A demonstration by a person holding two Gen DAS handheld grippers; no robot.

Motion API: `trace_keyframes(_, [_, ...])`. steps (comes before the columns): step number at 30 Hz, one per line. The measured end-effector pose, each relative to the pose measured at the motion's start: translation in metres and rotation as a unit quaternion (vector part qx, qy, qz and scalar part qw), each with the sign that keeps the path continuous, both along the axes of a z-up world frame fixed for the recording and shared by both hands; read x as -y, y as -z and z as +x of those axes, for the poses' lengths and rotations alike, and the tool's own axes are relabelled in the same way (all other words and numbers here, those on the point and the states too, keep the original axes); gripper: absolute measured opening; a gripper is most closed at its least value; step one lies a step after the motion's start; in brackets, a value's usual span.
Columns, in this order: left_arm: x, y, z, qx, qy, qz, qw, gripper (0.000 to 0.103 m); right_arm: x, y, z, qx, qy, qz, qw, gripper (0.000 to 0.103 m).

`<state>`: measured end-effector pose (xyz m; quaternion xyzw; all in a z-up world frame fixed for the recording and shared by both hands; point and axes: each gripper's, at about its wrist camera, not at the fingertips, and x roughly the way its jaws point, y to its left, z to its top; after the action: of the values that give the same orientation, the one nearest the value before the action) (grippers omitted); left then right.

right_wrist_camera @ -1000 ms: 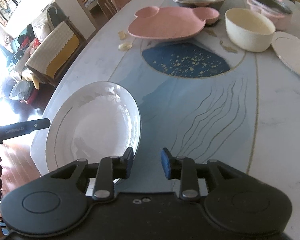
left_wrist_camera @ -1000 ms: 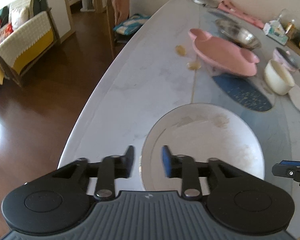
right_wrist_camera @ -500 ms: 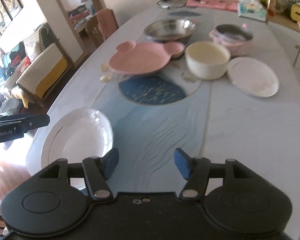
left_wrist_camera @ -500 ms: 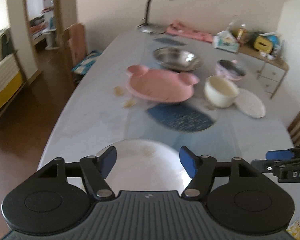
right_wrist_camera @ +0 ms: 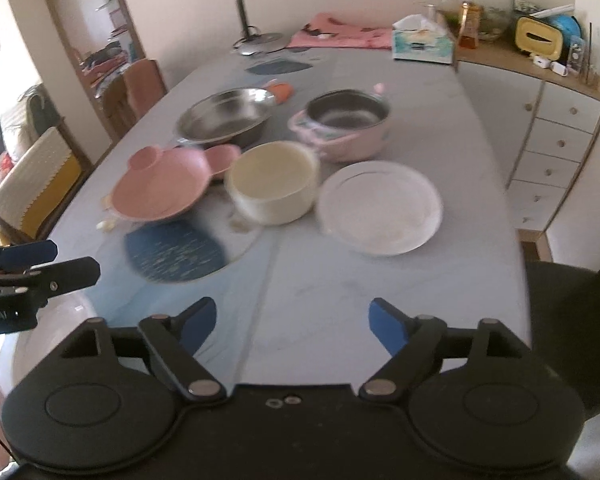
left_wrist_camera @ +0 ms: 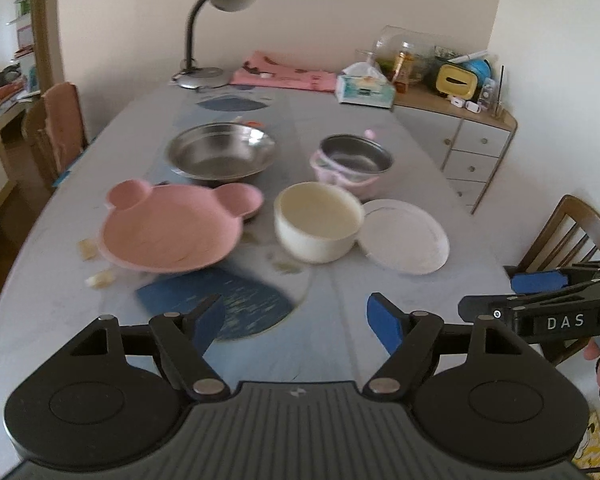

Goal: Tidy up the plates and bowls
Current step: 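Move both grippers to the small flat white plate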

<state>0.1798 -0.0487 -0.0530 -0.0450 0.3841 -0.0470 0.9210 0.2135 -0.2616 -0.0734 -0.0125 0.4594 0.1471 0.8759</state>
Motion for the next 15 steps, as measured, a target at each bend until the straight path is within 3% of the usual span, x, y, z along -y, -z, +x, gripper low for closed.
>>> trace_keyframes(15, [0.077,0.053,0.109,-0.056,-0.001,-0.016,0.9983,0.078,0.070,0.038,0.119,-0.018,-0.003,-0.036,0.999,0.089])
